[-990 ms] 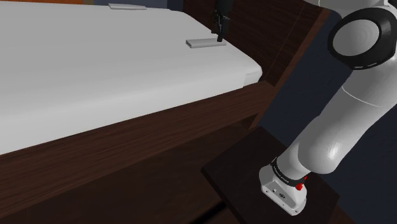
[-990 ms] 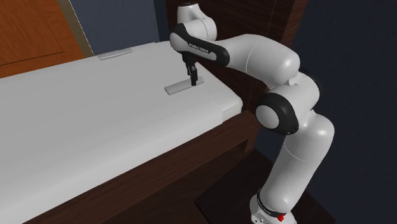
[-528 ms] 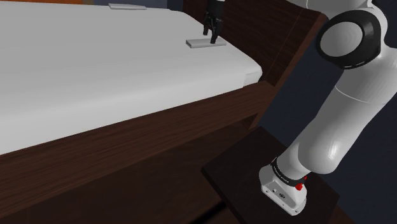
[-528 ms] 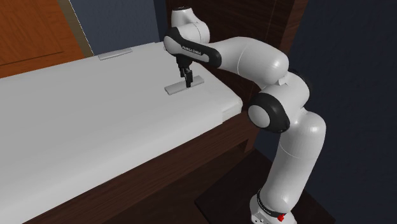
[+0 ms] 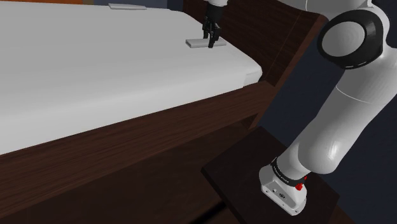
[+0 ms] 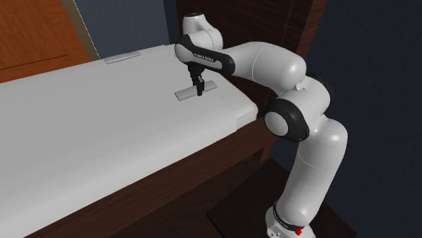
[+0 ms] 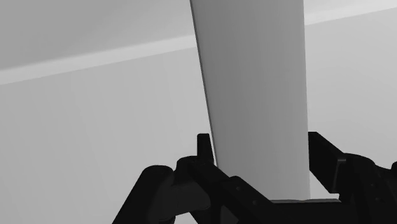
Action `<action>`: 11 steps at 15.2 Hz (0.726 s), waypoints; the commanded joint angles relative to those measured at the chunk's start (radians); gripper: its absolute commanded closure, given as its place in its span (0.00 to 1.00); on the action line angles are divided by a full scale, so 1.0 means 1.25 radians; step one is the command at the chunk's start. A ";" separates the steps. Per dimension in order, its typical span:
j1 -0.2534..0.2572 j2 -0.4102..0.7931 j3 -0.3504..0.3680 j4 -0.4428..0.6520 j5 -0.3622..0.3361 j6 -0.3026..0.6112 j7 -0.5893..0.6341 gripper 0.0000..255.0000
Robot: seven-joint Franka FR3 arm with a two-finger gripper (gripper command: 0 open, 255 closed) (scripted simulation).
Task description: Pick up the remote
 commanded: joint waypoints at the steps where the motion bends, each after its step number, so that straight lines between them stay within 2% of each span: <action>1: 0.000 0.001 0.000 -0.001 0.000 0.000 0.000 1.00; 6: 0.001 0.000 0.000 -0.001 0.000 0.000 0.002 1.00; 11: -0.001 0.012 0.000 0.069 0.002 -0.059 0.001 1.00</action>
